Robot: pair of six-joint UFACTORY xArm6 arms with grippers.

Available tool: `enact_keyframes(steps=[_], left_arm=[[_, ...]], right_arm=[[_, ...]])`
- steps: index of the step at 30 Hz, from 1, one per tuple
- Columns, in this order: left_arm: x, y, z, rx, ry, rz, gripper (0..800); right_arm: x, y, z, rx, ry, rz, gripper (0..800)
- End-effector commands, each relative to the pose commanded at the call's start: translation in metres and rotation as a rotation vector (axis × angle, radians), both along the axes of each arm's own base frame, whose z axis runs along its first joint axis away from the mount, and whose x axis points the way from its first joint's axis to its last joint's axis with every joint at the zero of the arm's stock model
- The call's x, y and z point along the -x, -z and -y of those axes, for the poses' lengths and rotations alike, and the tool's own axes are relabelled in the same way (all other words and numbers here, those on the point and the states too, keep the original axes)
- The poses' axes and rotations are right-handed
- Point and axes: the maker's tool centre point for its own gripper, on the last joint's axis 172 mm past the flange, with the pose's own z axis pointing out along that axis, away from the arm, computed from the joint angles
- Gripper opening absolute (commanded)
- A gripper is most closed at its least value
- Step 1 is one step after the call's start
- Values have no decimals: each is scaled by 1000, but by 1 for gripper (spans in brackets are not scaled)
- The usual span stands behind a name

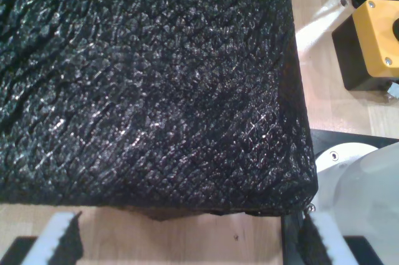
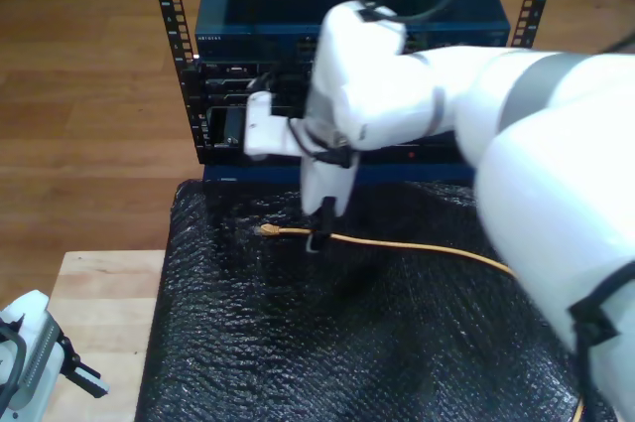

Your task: Grab the cable and plug it in

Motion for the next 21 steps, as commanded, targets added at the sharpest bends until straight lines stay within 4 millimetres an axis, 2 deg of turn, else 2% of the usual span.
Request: enact_keyframes(steps=[3,6,13,21], left_arm=[[0,0,0,0,0,0,800],[0,0,0,0,0,0,800],[0,0,0,1,2,0,800],[0,0,0,1,2,0,800]], right_arm=[[-2,7,-10,33,8,14,789],[-10,15,-11,77,33,34,784],[-27,20,-13,140,73,87,773],[-29,34,-40,144,54,92,758]])
